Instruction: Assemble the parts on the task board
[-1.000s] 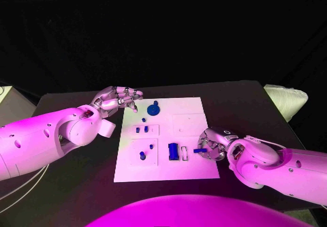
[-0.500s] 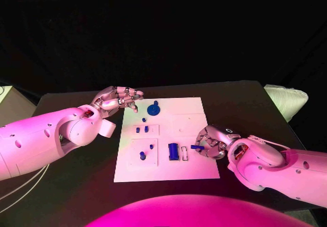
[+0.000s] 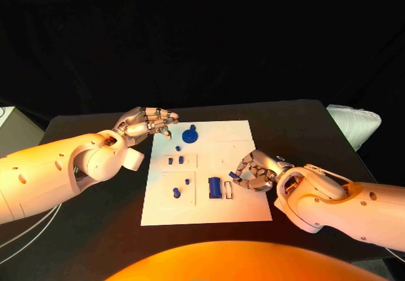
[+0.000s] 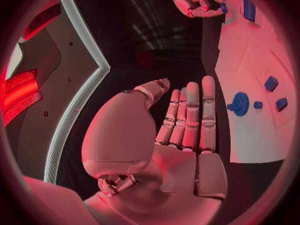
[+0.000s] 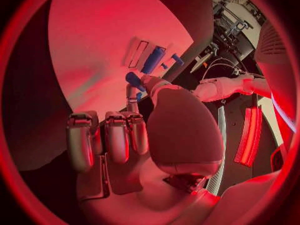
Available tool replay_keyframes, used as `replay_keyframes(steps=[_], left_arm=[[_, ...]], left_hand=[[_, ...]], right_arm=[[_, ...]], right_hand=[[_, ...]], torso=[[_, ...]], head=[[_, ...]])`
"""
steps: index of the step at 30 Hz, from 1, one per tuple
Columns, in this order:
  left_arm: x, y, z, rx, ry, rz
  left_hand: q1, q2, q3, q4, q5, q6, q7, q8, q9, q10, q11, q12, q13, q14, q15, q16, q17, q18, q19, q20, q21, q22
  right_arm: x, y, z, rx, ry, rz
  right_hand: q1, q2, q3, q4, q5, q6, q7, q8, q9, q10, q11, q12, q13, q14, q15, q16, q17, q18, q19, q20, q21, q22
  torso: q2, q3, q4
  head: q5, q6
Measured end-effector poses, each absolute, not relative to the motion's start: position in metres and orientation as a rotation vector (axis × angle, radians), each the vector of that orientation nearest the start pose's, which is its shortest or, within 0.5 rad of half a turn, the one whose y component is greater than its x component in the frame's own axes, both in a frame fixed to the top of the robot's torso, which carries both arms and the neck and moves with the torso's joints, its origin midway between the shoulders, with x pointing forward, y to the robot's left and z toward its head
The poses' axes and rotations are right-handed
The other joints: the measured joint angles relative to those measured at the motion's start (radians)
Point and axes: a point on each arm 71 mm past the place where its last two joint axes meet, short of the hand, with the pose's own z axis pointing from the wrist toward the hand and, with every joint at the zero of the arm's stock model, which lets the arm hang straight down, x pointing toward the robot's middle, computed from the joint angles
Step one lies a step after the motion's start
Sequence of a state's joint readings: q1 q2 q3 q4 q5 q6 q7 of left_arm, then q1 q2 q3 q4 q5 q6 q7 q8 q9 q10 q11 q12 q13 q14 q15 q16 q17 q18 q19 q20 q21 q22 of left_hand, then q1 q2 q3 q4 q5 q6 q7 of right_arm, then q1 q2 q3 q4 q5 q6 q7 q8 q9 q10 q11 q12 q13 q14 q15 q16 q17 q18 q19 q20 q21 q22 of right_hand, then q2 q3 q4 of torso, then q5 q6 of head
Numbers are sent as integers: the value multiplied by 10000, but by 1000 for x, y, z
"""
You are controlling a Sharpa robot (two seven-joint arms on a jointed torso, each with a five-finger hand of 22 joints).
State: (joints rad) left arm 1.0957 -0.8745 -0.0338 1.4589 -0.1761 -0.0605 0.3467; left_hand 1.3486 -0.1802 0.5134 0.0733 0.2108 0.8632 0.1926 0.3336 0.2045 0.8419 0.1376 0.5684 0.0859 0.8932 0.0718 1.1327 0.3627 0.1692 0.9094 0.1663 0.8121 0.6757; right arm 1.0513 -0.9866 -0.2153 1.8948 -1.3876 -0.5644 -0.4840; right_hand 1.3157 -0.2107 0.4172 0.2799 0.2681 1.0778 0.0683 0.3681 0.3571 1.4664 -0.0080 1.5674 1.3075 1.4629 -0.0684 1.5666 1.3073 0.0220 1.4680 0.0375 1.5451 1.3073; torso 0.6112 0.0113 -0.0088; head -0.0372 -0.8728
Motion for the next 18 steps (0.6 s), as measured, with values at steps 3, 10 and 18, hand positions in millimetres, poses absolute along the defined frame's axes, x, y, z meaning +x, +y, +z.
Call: replay_keyframes(steps=[3,10,18], left_arm=[[472,227,-230,-9978,16700,-15971],[472,227,-230,-9934,16696,-16054],[471,226,-230,-9894,16703,-16136]], left_hand=[[0,0,0,0,0,-55,-55,0,-27,-129,15,0,-19,0,0,0,0,0,0,0,-39,-14],[-30,-30,-28,28,0,-55,-55,0,-38,-164,53,-34,-37,0,0,0,0,0,0,0,-39,-14],[-54,-54,-28,28,50,-92,-18,0,-49,-387,81,-110,-77,-35,36,0,0,1,0,0,-96,-38]], right_arm=[[356,-189,-270,2492,19305,5797],[354,-182,-280,2837,19955,5690],[352,-177,-286,3064,20488,5585]], right_hand=[[-102,36,1,1,-36,21,-21,0,8,0,0,0,0,0,0,0,8,0,0,0,0,0],[-285,69,27,28,-74,49,-49,0,60,0,0,0,-1,-1,0,0,8,1,0,0,0,0],[-609,54,-36,29,288,143,-99,77,43,-1,0,0,-1,36,-35,0,7,-1,0,1,0,8]], torso=[[5,1,-2],[7,9,-5],[7,12,-6]], head=[[15,0],[46,0],[121,0]])
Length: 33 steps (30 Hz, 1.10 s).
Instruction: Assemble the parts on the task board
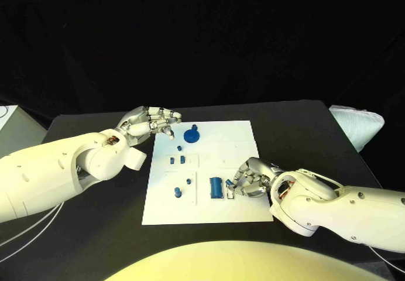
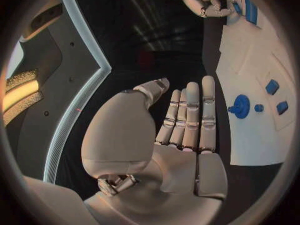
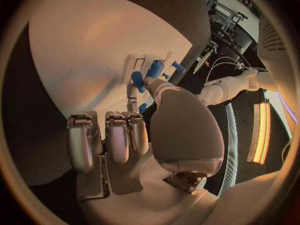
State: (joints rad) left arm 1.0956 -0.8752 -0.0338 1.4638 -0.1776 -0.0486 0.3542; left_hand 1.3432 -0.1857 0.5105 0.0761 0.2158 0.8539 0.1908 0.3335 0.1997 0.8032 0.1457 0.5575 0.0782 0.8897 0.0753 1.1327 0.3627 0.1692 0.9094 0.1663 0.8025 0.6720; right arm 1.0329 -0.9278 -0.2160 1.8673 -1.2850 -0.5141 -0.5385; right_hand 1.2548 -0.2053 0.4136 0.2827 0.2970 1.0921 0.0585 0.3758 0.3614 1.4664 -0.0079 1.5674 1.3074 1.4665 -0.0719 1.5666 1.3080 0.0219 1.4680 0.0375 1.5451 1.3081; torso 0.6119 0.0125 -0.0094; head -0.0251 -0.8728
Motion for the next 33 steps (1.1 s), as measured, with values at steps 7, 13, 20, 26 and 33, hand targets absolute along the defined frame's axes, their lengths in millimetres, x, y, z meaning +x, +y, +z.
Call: replay_keyframes(steps=[7,13,20,26,33], left_arm=[[471,226,-229,-9876,16717,-16173],[471,225,-229,-9863,16731,-16197],[471,225,-229,-9852,16745,-16217],[471,225,-229,-9837,16753,-16213],[471,225,-229,-9820,16770,-16198]], left_hand=[[0,0,-28,29,0,0,0,0,0,-27,8,0,-3,0,0,0,0,-1,0,0,0,0],[0,0,-28,29,0,0,0,0,0,-27,8,0,-3,0,0,0,0,0,0,0,0,1],[0,0,-28,28,0,0,0,0,0,-27,7,0,-2,0,-1,0,0,-1,0,0,0,1],[0,1,-28,28,-1,0,0,0,1,-100,9,0,-13,-36,35,0,0,0,0,0,0,-8],[0,0,-28,28,-1,1,0,0,1,-99,8,0,-13,-36,35,0,0,-1,0,0,1,-8]], right_arm=[[352,-176,-289,3197,20728,5430],[353,-176,-291,3255,20849,5284],[354,-175,-292,3245,20940,5173],[355,-173,-293,3194,20988,5143],[355,-172,-294,3083,21048,5080]], right_hand=[[0,0,-28,27,38,46,-9,0,-16,0,0,0,0,0,0,0,-1,1,0,0,0,-1],[-104,6,-28,27,68,46,-9,0,-7,0,1,0,-1,0,0,0,-1,1,0,1,0,-1],[-417,156,-56,55,383,46,-9,79,-3,0,1,0,-1,0,0,0,-2,1,-1,1,0,-2],[-511,205,-56,55,516,78,-40,112,1,-3,-1,0,-1,0,1,0,-3,0,0,1,0,-3],[-602,260,-56,55,577,95,-58,143,12,-34,-32,0,7,-1,1,0,-4,2,-1,1,0,-4]], torso=[[0,-3,0],[-2,-4,1],[-4,-7,3],[-5,-9,6],[-4,-10,5]], head=[[-35,0],[-78,0],[-97,0],[-75,0],[-75,0]])
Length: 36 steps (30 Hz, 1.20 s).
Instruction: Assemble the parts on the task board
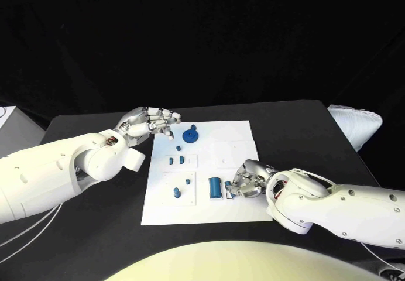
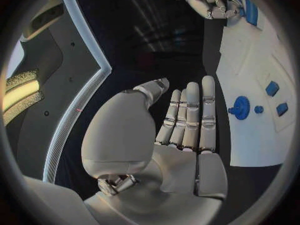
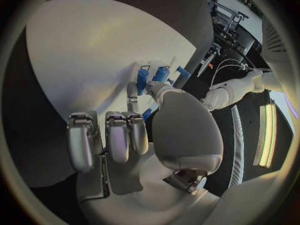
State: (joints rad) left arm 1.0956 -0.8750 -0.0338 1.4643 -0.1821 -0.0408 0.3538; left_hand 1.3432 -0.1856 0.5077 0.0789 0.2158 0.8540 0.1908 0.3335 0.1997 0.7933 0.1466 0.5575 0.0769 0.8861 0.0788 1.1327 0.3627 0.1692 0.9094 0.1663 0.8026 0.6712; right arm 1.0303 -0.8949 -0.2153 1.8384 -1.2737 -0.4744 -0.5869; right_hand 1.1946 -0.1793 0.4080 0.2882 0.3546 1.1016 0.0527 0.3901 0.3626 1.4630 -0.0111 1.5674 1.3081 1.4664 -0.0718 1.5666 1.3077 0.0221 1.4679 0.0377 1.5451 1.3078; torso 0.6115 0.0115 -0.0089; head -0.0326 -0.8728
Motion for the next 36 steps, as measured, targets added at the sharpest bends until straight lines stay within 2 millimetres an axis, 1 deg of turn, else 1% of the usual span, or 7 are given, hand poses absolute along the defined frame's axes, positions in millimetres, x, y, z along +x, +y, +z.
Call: replay_keyframes(steps=[7,16,19,20,22,27,36], left_arm=[[471,226,-230,-9810,16782,-16181],[471,226,-230,-9803,16796,-16155],[471,226,-230,-9799,16802,-16146],[471,226,-230,-9797,16804,-16144],[471,226,-230,-9795,16807,-16139],[471,226,-230,-9789,16815,-16128],[471,227,-230,-9788,16823,-16106]], left_hand=[[39,39,0,0,0,0,0,0,0,0,0,0,0,0,0,0,0,-1,0,0,0,0],[39,39,30,-31,0,0,-1,0,0,0,-1,0,-9,0,0,0,0,0,0,0,0,1],[39,39,30,-31,0,0,0,0,1,0,0,0,-8,0,0,0,0,0,0,0,0,1],[39,39,30,-30,4,0,-1,0,1,0,-1,0,-9,1,0,0,0,0,0,0,0,1],[39,39,30,-31,38,0,-1,0,1,1,-1,0,-9,1,0,0,0,1,0,0,0,1],[39,40,30,-30,38,0,-1,0,1,1,0,0,-8,1,0,0,0,0,0,0,0,1],[40,40,30,-30,38,0,-1,0,1,1,-1,0,-8,1,-1,0,0,0,0,0,1,2]], right_arm=[[356,-170,-294,2983,21063,5039],[356,-169,-294,2929,21061,5037],[355,-169,-294,2919,21073,5044],[355,-169,-295,2917,21076,5042],[355,-169,-295,2913,21085,5034],[355,-169,-295,2886,21113,5029],[354,-169,-296,2831,21157,5059]], right_hand=[[-38,-37,0,0,53,2,-2,47,-2,22,-22,0,-1,0,0,0,-1,0,0,0,-18,-1],[-317,-107,-67,14,118,18,-13,87,-7,37,-37,0,-2,0,0,0,-1,0,0,0,-71,-1],[-536,-63,-121,15,119,18,-13,87,-24,37,-37,0,-2,0,0,0,-1,0,0,0,-70,-1],[-592,-114,-121,15,119,18,-13,87,-25,37,-37,0,-2,0,0,0,-1,0,0,0,-70,-1],[-655,-75,-149,43,119,18,-13,87,-29,37,-37,0,-3,0,1,0,-2,-1,0,0,-70,-2],[-843,-263,-260,-13,119,16,-15,84,-60,37,-36,0,-3,0,1,0,-2,-1,0,0,-108,-2],[-932,-246,-288,15,118,16,-15,84,-54,37,-36,0,-4,0,1,0,-2,0,0,0,-108,-3]], torso=[[2,0,-5],[8,7,-5],[8,9,-7],[7,10,-9],[5,11,-10],[2,11,-10],[-1,10,-10]], head=[[23,0],[-44,0],[-58,0],[-55,0],[-42,0],[-4,0],[34,0]])
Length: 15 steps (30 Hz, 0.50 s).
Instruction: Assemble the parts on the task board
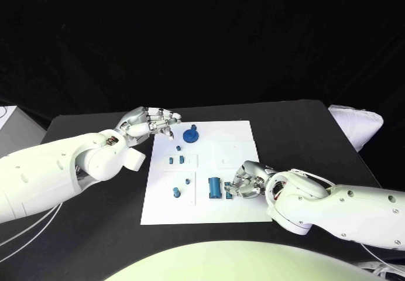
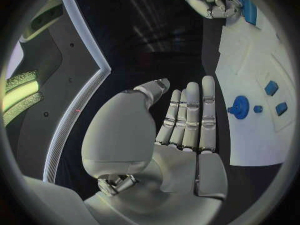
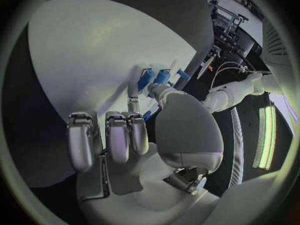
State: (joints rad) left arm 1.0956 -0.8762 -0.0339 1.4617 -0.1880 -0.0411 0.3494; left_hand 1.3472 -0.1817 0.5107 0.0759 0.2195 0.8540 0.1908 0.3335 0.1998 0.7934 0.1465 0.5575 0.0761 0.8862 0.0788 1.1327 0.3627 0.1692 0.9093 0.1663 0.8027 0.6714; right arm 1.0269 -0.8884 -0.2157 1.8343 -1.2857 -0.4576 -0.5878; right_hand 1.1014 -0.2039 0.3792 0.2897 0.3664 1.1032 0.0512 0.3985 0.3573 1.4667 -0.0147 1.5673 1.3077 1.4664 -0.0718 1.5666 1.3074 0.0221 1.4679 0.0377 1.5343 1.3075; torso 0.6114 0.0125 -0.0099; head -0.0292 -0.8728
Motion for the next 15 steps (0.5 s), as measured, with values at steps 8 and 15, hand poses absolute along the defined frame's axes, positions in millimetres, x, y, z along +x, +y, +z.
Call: replay_keyframes(steps=[8,15], left_arm=[[471,227,-230,-9791,16824,-16084],[472,228,-230,-9798,16821,-16057]], left_hand=[[0,0,0,0,0,0,0,0,0,0,0,0,1,0,0,0,0,0,0,0,0,0],[0,0,0,0,0,0,0,0,-12,0,0,0,1,0,0,0,0,0,0,0,0,0]], right_arm=[[354,-172,-295,2774,21162,5117],[353,-178,-295,2684,21192,5228]], right_hand=[[-22,-23,-95,-41,-68,-1,-1,0,-2,0,0,0,-1,0,0,0,0,-1,0,0,-17,-1],[-960,307,-2754,36,-1381,-1,-1,109,-35,0,0,0,-1,0,0,0,-1,-1,0,0,-38,-1]], torso=[[1,1,3],[1,3,2]], head=[[-12,0],[4,0]])
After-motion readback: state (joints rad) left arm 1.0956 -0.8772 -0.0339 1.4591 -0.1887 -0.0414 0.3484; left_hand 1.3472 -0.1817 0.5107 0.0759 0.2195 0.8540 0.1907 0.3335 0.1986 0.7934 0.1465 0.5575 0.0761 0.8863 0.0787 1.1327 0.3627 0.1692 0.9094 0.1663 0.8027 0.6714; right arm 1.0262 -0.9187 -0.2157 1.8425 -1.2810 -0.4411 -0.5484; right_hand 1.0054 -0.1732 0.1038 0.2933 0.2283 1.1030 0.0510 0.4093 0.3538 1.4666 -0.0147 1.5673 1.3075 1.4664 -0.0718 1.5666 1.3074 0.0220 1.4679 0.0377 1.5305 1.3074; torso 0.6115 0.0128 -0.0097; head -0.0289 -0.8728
